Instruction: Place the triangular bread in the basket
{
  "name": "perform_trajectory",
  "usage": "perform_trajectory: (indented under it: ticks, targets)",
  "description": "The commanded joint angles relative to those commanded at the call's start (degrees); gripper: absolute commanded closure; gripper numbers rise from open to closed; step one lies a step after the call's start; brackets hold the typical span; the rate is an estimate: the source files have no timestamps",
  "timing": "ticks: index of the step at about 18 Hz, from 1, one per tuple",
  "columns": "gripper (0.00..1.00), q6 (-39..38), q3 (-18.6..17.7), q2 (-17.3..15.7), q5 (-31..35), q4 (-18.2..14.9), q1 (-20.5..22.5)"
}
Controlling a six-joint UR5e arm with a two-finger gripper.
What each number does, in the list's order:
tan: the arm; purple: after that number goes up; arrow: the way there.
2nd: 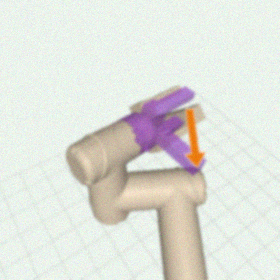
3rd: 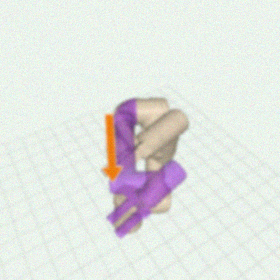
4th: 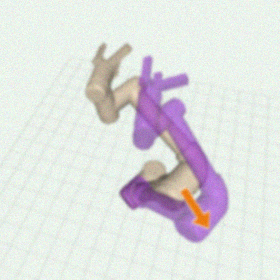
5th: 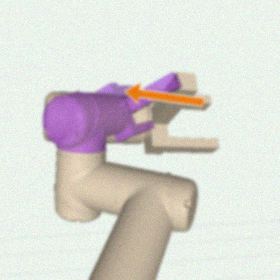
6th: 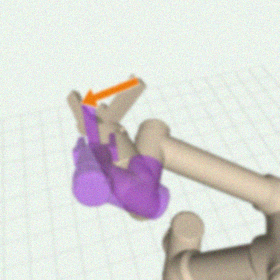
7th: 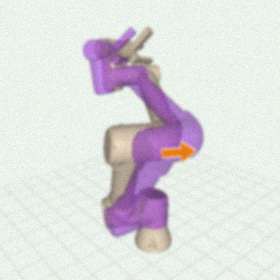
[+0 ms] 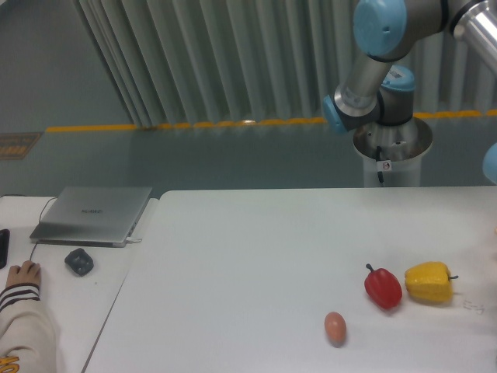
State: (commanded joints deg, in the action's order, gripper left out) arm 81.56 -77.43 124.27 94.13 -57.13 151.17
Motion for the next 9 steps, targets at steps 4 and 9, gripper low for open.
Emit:
perform_trajectory:
  ticks: [4,9]
  targets:
    - [0.0,0.4,-0.9,0.9,0.2,-2.3,-0.4]
    - [0.0,0.6,-0.9,2.5,0.2,-2.7,-0.4]
